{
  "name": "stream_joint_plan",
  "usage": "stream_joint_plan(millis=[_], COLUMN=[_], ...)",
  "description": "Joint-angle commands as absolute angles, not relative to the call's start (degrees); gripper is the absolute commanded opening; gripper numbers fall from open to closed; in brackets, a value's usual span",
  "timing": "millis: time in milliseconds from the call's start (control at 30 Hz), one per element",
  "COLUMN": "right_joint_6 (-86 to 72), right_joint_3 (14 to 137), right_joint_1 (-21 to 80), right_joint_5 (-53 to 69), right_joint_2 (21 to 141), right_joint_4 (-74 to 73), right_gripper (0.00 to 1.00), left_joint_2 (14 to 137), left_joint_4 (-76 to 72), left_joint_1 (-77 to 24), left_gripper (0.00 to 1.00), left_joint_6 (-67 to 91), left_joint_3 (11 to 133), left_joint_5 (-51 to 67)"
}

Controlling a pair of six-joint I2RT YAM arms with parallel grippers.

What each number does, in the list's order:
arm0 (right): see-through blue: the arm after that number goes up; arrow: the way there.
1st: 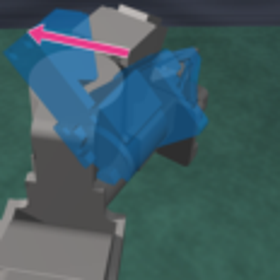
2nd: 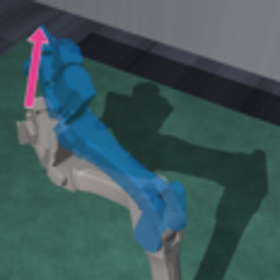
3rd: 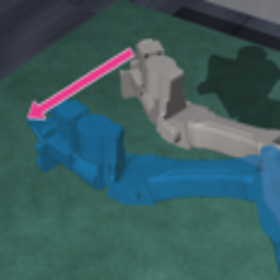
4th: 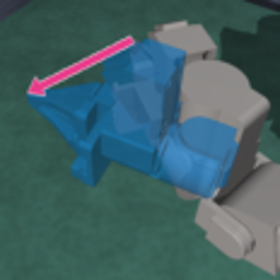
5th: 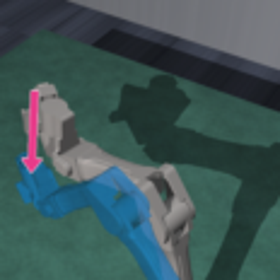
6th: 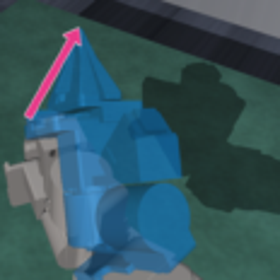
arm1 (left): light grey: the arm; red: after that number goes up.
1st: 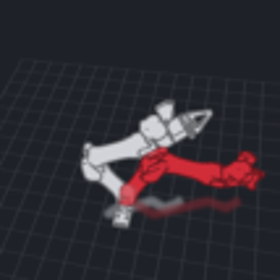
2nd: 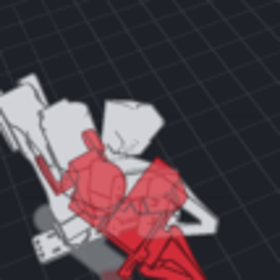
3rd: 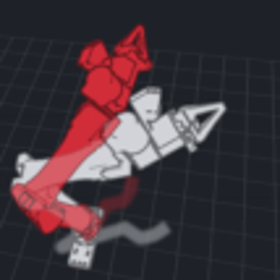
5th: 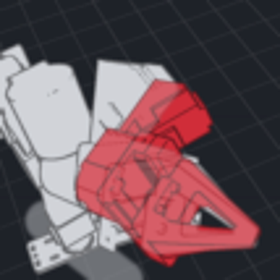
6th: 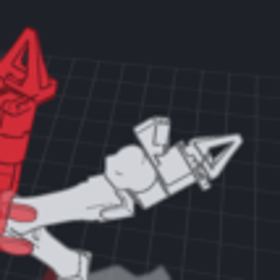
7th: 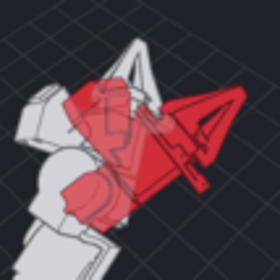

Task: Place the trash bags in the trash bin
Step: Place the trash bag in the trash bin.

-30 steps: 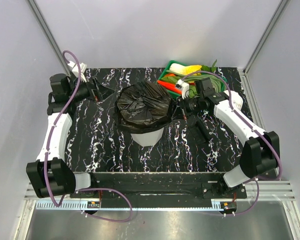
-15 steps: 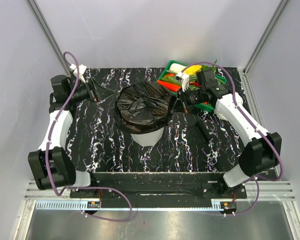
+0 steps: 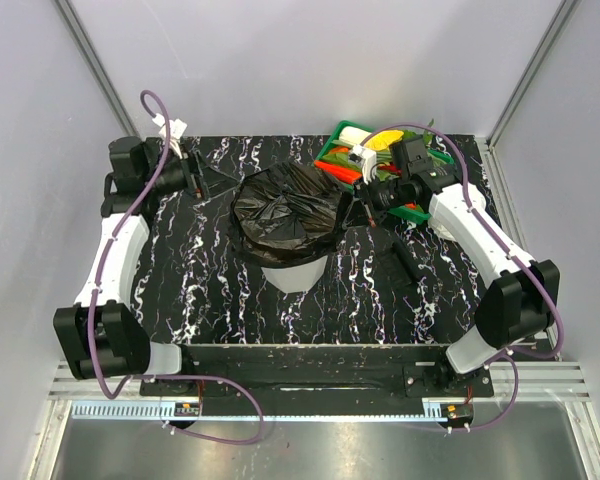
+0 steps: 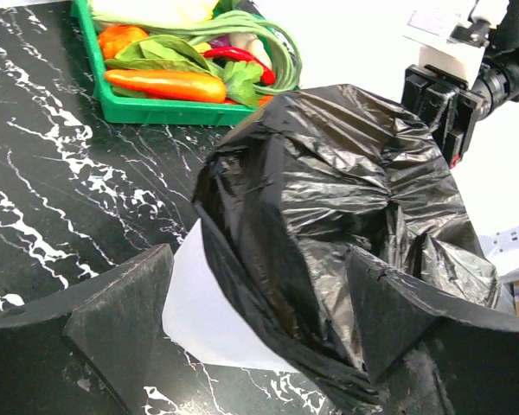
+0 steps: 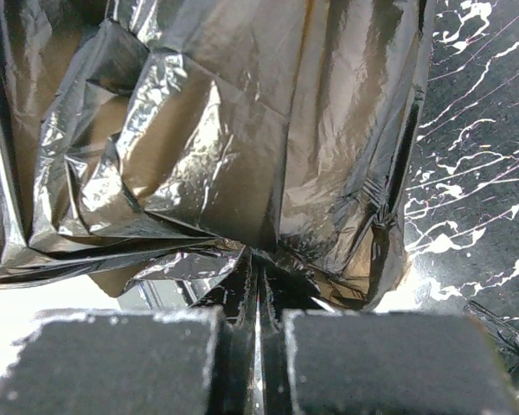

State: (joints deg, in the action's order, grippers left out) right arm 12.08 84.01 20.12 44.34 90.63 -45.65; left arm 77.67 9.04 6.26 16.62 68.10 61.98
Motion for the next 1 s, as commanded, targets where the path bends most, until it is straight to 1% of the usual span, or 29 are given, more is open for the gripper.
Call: stream_joint_plan(millis=[0, 133, 333, 400, 633, 833, 900, 967], right_joint_6=[12.83, 12.57, 12.13, 12.13, 12.13, 12.04, 12.04, 12.13], right_joint_3=[85.52, 84.64, 84.46, 84.29, 84.29, 83.85, 83.76, 83.67], right_joint_1=[19.95, 19.95, 19.95, 19.95, 19.95, 20.04, 19.95, 19.95], right_joint_5=[45.79, 46.14, 46.58, 46.49, 46.49, 46.67, 46.67, 46.67], right_joint_2=[89.56, 89.30, 89.38, 89.21, 89.56, 89.47, 89.39, 89.30], right_joint_4=[-45.18, -44.48, -44.21, -44.12, -44.03, -43.68, -43.68, -43.68], right_gripper=[0.01, 0.01, 0.01, 0.01, 0.01, 0.01, 0.01, 0.01], left_joint_2=[76.64, 77.60, 80.24, 80.68, 81.12, 81.56, 81.83, 81.83], left_joint_4=[12.48, 15.11, 17.49, 18.10, 18.46, 18.54, 18.54, 18.63], left_joint_1=[4.66, 2.82, 2.11, 1.85, 1.41, 1.23, 1.23, 1.23], left_gripper=[0.83, 0.77, 0.61, 0.60, 0.52, 0.42, 0.36, 0.34], left_joint_6=[12.30, 10.20, 8.27, 7.74, 6.94, 7.03, 7.12, 7.29], left_joint_3=[72.51, 74.35, 76.02, 76.03, 75.94, 76.20, 76.46, 76.81], left_joint_5=[61.43, 60.04, 59.59, 60.03, 59.85, 60.99, 61.35, 61.61])
